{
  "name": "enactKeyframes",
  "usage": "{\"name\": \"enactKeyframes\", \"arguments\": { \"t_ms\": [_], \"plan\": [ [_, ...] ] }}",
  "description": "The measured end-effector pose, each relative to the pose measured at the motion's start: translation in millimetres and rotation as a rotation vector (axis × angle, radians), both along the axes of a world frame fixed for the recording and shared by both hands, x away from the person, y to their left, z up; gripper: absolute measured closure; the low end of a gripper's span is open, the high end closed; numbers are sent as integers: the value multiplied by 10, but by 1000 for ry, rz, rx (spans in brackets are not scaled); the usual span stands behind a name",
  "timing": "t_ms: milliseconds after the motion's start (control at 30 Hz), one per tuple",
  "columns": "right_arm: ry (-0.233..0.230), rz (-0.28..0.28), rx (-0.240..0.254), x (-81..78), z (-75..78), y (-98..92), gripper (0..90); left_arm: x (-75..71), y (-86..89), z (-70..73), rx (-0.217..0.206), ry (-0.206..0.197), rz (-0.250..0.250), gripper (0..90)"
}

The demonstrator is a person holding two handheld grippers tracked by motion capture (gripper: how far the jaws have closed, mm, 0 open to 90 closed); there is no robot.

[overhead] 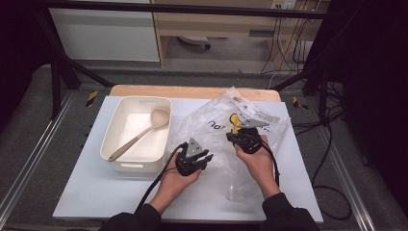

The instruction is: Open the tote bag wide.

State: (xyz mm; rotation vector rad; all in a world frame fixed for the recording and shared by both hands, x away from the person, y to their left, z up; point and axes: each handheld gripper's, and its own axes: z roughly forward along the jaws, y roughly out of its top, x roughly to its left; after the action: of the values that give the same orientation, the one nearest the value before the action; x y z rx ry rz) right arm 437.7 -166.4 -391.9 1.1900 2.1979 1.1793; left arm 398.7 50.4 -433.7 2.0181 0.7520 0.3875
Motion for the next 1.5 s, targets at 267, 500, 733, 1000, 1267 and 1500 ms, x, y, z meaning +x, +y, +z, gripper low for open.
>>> {"name": "enactKeyframes", "arguments": {
  "t_ms": [267,500,733,1000,1267,1500],
  "plan": [
    [-3,4,5,-12,15,-4,900,168,-141,-156,27,54,12,900],
    [-12,-5,14,6,56,-30,900,230,-224,-223,96,82,14,900],
    [-21,-6,20,38,111,-16,900,248,-242,-250,108,96,13,900],
    [-2,-20,34,149,176,18,900,252,-238,-255,108,96,8,900],
    [-9,-52,55,282,360,43,900,249,-243,-257,105,95,10,900],
    [-8,-80,94,369,466,42,900,246,-246,-258,107,89,12,900]
  ]
}}
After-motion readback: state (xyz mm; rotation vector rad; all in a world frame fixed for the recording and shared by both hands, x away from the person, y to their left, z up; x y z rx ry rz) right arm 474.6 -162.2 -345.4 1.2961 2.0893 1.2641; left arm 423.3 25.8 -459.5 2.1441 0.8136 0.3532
